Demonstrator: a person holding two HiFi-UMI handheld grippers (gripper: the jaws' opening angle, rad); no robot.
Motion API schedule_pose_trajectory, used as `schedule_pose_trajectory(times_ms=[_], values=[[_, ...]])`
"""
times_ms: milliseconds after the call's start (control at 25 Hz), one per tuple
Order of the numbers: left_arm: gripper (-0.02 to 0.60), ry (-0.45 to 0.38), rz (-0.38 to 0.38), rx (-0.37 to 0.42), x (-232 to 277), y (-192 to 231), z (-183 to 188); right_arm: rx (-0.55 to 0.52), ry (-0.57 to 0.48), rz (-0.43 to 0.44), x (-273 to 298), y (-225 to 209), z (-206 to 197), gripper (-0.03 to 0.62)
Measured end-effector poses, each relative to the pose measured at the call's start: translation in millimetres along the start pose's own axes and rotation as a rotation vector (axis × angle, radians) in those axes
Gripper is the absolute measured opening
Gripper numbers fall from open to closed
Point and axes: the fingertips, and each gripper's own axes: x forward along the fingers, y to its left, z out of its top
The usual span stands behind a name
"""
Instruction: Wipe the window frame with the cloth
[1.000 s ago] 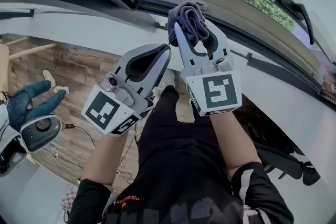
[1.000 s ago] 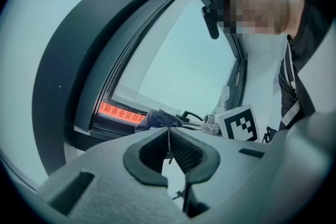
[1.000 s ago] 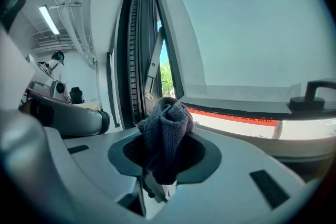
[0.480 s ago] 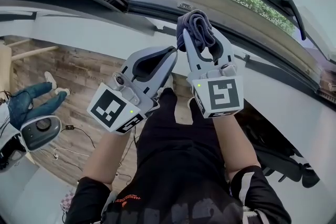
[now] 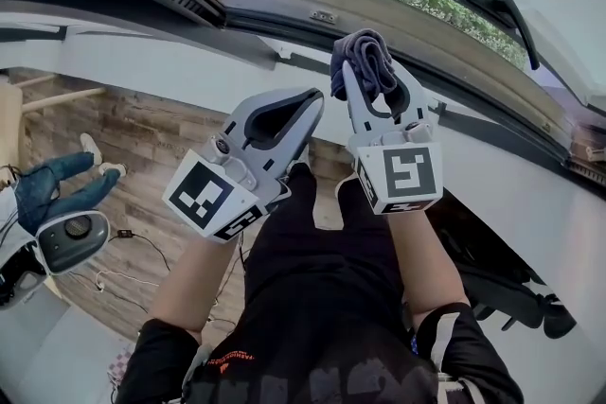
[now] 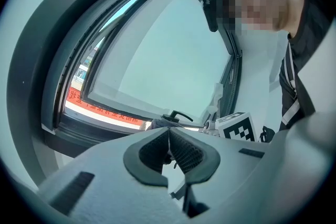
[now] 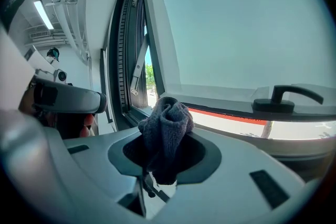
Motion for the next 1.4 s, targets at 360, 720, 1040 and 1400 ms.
schedule_pose_trajectory(times_ms=[360, 720, 1040, 1400], values=[[0.023, -0.039, 0.002, 0.021, -13.1, -0.8, 25.1, 0.034, -0.008, -0.002, -7.5, 2.9, 18.9, 0.112], [0.023, -0.144, 0.054, 0.076, -55.7, 20.2, 85.2, -0.013, -0.123, 0.108, 5.6, 62.2, 98.2, 0.112], [0.021, -0.249, 0.130, 0.144, -106.6, 40.4, 141.4, -0.110, -0.264, 0.235, 9.8, 123.3, 182.8, 0.112], [0.021, -0.311, 0.140, 0.191, -132.5, 47.2, 179.2, -0.173, -0.370, 0.296, 10.9, 167.8, 248.4, 0.112]])
